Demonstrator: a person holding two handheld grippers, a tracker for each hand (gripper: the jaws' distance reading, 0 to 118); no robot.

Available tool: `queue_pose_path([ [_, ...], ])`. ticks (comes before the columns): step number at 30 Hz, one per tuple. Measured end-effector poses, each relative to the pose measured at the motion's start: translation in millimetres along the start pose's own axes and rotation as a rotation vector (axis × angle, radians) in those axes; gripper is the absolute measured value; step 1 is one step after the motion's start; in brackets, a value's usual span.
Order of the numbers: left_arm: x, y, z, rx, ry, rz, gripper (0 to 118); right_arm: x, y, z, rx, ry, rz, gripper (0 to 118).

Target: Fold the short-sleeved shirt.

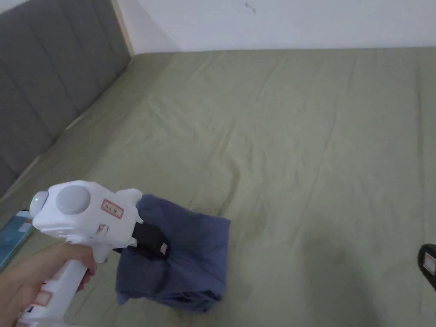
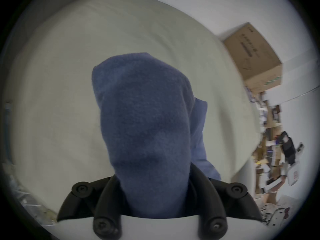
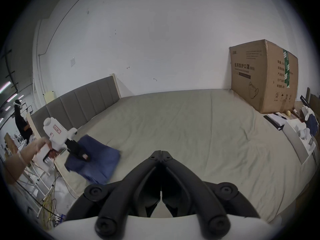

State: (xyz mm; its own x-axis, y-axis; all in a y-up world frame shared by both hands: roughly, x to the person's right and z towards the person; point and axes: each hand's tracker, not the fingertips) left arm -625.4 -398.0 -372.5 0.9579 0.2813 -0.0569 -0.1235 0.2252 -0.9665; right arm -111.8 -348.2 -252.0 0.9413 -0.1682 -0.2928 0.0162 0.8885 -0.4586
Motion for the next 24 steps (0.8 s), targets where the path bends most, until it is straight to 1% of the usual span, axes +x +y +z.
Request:
queue_pose_path([
  [3,-32,11,17,-0.039,0.296,-0.049,21,-9,-3,-9,-0.036,-0.001,0.002,0],
  [5,-50,16,20,-0.067,0.434,-0.064,21,-14,-5,-14,-0.073,0.001,0.025,0],
  [6,-59,17,21,-0.064,0.480,-0.047,21,-16,-7,-16,-0.083,0.002,0.027,0],
  [8,-75,19,17,-0.073,0.526,-0.035,22,-17,-8,-18,-0.100,0.012,0.020,0],
  [9,-79,19,15,-0.036,0.545,-0.034,23,-18,-7,-18,-0.108,0.016,0.015,0],
  [10,-82,17,13,-0.020,0.560,-0.054,28,-18,-7,-19,-0.115,0.020,0.014,0],
  [11,-81,14,10,-0.002,0.582,-0.060,40,-19,-7,-20,-0.122,0.023,0.016,0],
  [12,-83,10,8,0.018,0.606,-0.050,69,-18,-6,-19,-0.127,0.025,0.018,0],
  [13,-82,9,9,0.035,0.615,-0.037,95,-17,-5,-18,-0.132,0.026,0.020,0],
  [14,-79,6,14,0.084,0.613,-0.011,110,-17,-5,-18,-0.135,0.030,0.021,0],
  [15,-76,3,22,0.152,0.597,0.027,111,-16,-4,-17,-0.136,0.032,0.022,0],
  [18,-61,-7,44,0.309,0.522,0.173,111,-14,-3,-15,-0.141,0.030,0.009,0],
  [20,-44,-16,55,0.381,0.470,0.204,111,-13,-2,-13,-0.133,0.046,-0.025,0],
  [21,-29,-22,59,0.403,0.440,0.193,109,-12,-2,-10,-0.128,0.049,-0.029,0],
  [22,-14,-28,62,0.429,0.423,0.175,103,-12,-1,-8,-0.122,0.051,-0.028,0],
  [23,6,-36,65,0.474,0.416,0.144,87,-13,1,-5,-0.108,0.050,-0.016,0],
  [24,27,-43,67,0.494,0.425,0.105,52,-11,3,-2,-0.094,0.041,-0.001,0],
])
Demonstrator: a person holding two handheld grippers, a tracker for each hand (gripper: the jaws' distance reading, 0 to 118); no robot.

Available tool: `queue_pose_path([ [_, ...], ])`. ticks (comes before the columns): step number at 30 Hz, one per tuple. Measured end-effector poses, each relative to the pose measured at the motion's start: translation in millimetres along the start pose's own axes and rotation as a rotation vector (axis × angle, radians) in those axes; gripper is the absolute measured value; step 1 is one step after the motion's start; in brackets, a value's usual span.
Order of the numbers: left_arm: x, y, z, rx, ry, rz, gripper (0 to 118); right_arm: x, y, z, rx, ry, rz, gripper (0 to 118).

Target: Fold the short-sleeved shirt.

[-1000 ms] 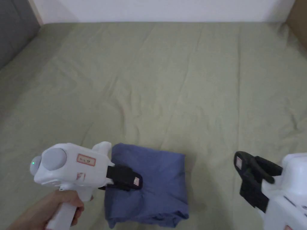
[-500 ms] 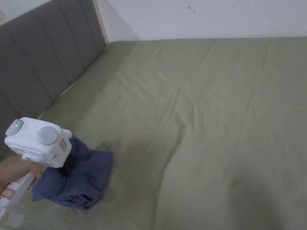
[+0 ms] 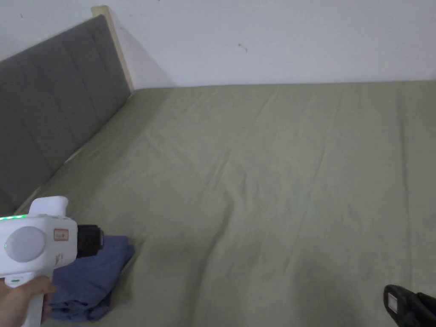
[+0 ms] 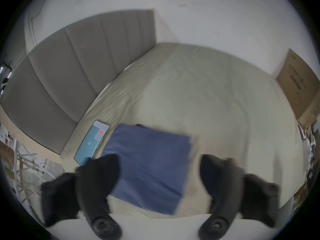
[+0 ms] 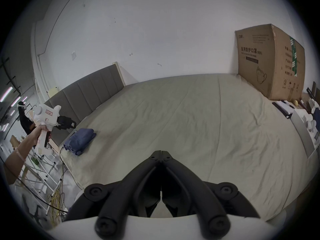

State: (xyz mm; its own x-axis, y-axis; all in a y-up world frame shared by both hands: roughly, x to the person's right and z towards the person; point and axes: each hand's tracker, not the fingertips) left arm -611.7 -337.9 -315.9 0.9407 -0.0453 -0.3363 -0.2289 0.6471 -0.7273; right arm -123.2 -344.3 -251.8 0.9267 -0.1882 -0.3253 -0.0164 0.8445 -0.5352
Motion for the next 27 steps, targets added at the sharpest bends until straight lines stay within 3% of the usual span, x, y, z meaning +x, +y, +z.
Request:
queue_pose_path([
  [1,17,-5,11,0.025,0.007,-0.030,30,3,1,3,0.011,-0.007,0.008,0],
  [3,55,-21,39,0.109,0.001,-0.079,20,8,6,12,0.040,-0.012,0.002,0],
  [5,83,-33,57,0.200,-0.032,-0.057,0,20,6,17,0.070,-0.028,-0.011,0],
  [12,183,-63,117,0.412,-0.111,-0.043,0,41,25,54,0.187,-0.126,0.002,0],
  [16,224,-75,149,0.548,-0.124,-0.046,0,58,31,68,0.249,-0.179,-0.035,0],
  [20,256,-83,183,0.694,-0.113,-0.108,0,66,39,84,0.319,-0.245,0.007,0],
  [24,269,-80,206,0.743,-0.144,-0.110,0,71,52,106,0.384,-0.232,-0.017,0],
  [27,274,-79,220,0.772,-0.162,-0.112,0,71,60,115,0.424,-0.272,0.011,0],
])
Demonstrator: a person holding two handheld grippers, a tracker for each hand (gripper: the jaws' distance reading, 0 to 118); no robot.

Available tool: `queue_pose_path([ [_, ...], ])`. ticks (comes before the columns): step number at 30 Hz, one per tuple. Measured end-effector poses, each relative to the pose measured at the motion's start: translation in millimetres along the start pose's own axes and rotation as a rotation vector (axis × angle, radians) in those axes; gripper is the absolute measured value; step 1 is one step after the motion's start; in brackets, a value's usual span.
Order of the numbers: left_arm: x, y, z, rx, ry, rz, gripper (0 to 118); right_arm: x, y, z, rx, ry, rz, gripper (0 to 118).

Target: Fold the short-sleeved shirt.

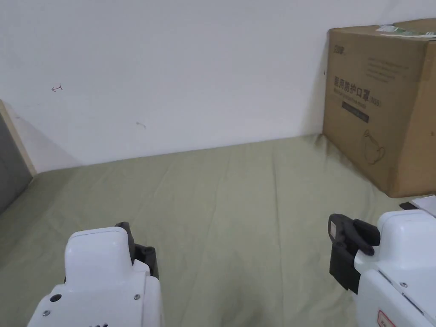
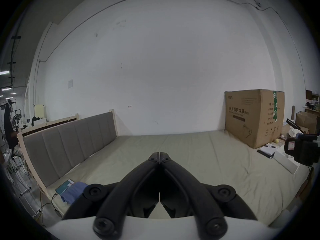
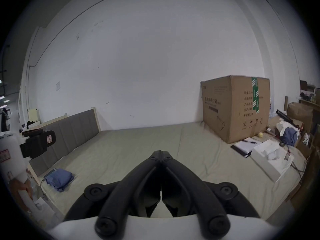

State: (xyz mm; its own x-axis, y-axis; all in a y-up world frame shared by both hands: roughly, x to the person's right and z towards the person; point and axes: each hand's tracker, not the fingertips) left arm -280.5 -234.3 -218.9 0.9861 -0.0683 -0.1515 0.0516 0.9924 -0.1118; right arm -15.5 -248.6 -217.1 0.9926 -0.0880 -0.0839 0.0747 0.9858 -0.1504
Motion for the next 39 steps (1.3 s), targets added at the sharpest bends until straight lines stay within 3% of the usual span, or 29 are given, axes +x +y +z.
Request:
queue_pose_path([
  [5,14,11,13,0.059,-0.030,-0.020,3,4,12,6,0.033,0.012,-0.007,0],
  [6,16,12,13,0.067,-0.031,-0.029,18,4,13,6,0.038,0.010,-0.005,0],
  [7,18,14,14,0.067,-0.033,-0.033,42,4,14,7,0.042,0.004,0.003,2],
  [9,21,15,11,0.056,-0.049,-0.033,107,4,15,9,0.044,-0.009,0.014,21],
  [10,22,15,9,0.034,-0.057,-0.023,116,4,15,8,0.042,-0.009,0.017,34],
  [13,23,14,12,0.017,-0.050,-0.001,116,6,14,9,0.028,-0.004,0.023,82],
  [15,23,13,12,0.004,-0.054,0.000,116,8,13,9,0.017,-0.019,0.026,107],
  [20,19,17,3,-0.137,-0.072,0.040,116,14,10,10,0.008,-0.027,-0.004,118],
  [23,11,19,2,-0.183,-0.104,0.124,116,15,9,7,0.004,-0.038,0.003,118],
  [25,10,23,1,-0.240,-0.078,0.110,116,14,9,5,-0.006,-0.056,0.015,118],
  [29,8,19,4,-0.129,-0.057,0.053,116,14,11,3,-0.005,-0.067,0.006,118],
  [39,8,25,10,-0.072,-0.023,0.034,116,11,10,-7,-0.024,-0.066,0.022,118],
])
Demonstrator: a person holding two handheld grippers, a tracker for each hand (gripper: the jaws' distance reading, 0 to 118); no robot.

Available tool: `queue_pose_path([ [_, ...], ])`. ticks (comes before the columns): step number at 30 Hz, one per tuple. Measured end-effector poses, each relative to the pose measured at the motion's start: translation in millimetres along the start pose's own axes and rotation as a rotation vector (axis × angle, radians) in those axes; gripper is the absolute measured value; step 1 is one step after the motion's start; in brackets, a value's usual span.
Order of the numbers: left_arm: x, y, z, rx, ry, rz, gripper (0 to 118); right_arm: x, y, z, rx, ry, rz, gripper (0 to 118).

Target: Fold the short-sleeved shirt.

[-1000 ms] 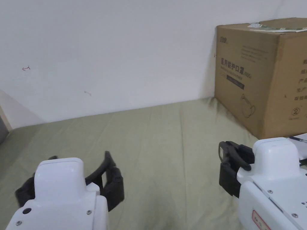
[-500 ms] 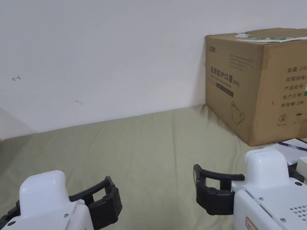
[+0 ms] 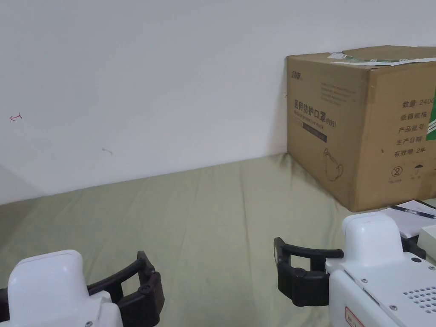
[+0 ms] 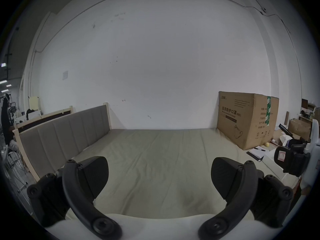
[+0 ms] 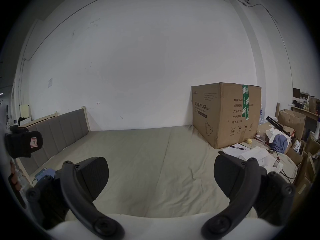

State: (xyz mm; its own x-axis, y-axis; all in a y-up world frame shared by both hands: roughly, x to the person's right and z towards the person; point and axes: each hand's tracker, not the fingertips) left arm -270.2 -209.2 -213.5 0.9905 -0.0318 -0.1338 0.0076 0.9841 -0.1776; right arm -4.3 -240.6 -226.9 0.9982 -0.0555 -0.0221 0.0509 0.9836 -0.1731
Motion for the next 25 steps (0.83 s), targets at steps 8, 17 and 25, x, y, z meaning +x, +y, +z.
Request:
queue_pose_path([
  [8,1,13,10,-0.015,-0.055,-0.012,116,-3,1,-4,-0.011,0.008,0.001,118],
  [17,2,9,5,-0.007,-0.048,-0.017,116,-2,0,-3,-0.018,0.005,-0.005,118],
  [25,2,7,4,0.003,-0.005,-0.032,116,-1,-1,-4,-0.022,0.008,-0.006,118],
])
